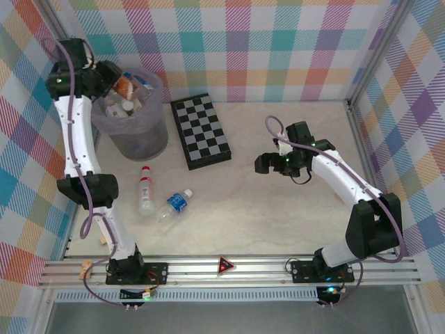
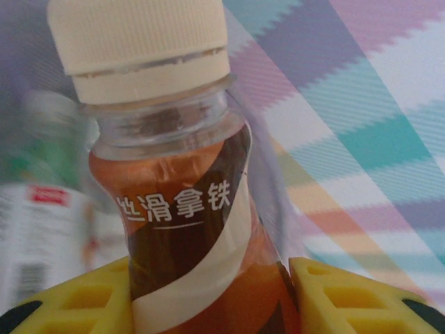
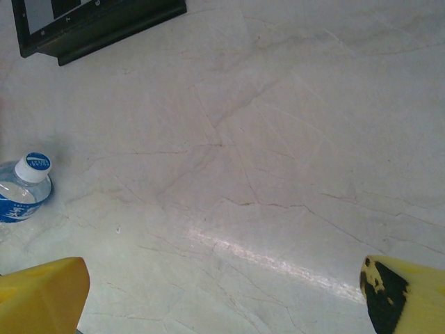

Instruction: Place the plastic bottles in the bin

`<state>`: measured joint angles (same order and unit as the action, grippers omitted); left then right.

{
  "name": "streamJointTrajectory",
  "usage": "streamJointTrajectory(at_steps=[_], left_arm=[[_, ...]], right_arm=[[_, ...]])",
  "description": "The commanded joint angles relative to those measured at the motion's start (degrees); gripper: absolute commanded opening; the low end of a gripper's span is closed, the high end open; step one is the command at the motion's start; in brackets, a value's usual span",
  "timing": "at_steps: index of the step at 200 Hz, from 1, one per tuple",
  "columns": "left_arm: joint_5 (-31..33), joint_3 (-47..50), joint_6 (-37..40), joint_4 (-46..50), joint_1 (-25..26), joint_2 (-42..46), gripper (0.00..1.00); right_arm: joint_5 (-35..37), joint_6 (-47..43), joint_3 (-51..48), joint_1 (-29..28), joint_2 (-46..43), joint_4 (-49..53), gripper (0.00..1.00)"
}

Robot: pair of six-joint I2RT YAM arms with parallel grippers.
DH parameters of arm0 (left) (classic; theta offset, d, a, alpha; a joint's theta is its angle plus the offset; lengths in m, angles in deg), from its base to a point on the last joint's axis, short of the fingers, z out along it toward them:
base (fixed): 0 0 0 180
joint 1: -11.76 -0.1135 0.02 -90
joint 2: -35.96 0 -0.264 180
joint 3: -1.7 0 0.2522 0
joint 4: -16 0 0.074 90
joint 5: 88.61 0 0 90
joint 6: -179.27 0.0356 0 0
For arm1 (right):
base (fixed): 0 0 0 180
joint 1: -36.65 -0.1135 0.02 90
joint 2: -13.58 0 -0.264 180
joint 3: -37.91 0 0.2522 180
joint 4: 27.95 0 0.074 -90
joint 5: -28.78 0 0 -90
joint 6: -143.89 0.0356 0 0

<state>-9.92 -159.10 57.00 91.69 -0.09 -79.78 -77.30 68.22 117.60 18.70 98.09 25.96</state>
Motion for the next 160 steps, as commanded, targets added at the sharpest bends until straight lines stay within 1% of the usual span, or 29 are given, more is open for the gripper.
streamJointTrajectory(at_steps=[1,13,40,55,70,90,99,108,119,136,147,160], left_arm=[[3.6,0.7,1.0,-1.7,-3.5,0.0,0.27],[7.0,1.4,3.1,-1.0,-4.5,0.1,0.26],[13.8,1.6,8.9,2.8,-4.4,-1.1,0.27],[15.5,1.7,11.5,4.6,-4.5,-2.0,0.27],[17.8,1.8,14.8,5.8,-3.3,-2.5,0.29],[20.6,2.0,20.8,6.8,-1.3,-3.5,0.34],[22.1,2.0,21.8,7.7,-0.7,-4.1,0.35],[22.1,2.1,22.5,8.8,-0.3,-4.6,0.36],[21.7,2.1,23.6,10.0,0.1,-5.5,0.43],[21.1,2.1,25.4,11.5,1.2,-6.3,0.64],[20.4,2.2,25.9,11.6,1.6,-6.2,0.74],[19.0,2.2,25.6,11.3,1.7,-5.6,0.8]], right_arm=[[-0.6,-0.8,-0.6,0.3,-0.3,-0.9,0.99],[-0.9,-1.0,-0.8,0.3,0.6,-1.1,0.99],[-2.4,-0.6,-1.6,0.3,2.4,-2.3,1.0],[-2.9,-0.5,-1.6,0.3,3.3,-2.5,1.0],[-3.0,-0.4,-1.5,0.3,3.8,-2.4,0.99],[-2.9,-0.4,-1.3,0.3,4.1,-2.5,0.99],[-2.8,-0.4,-1.3,0.3,4.4,-2.4,0.99],[-2.8,-0.4,-1.2,0.3,4.6,-2.3,0.99],[-2.8,-0.4,-1.2,0.3,4.6,-2.3,0.99],[-2.6,-0.3,-1.4,0.3,4.5,-2.4,1.0],[-2.7,-0.2,-1.4,0.3,4.5,-2.4,0.99],[-2.9,-0.1,-1.4,0.4,4.6,-2.5,0.99]])
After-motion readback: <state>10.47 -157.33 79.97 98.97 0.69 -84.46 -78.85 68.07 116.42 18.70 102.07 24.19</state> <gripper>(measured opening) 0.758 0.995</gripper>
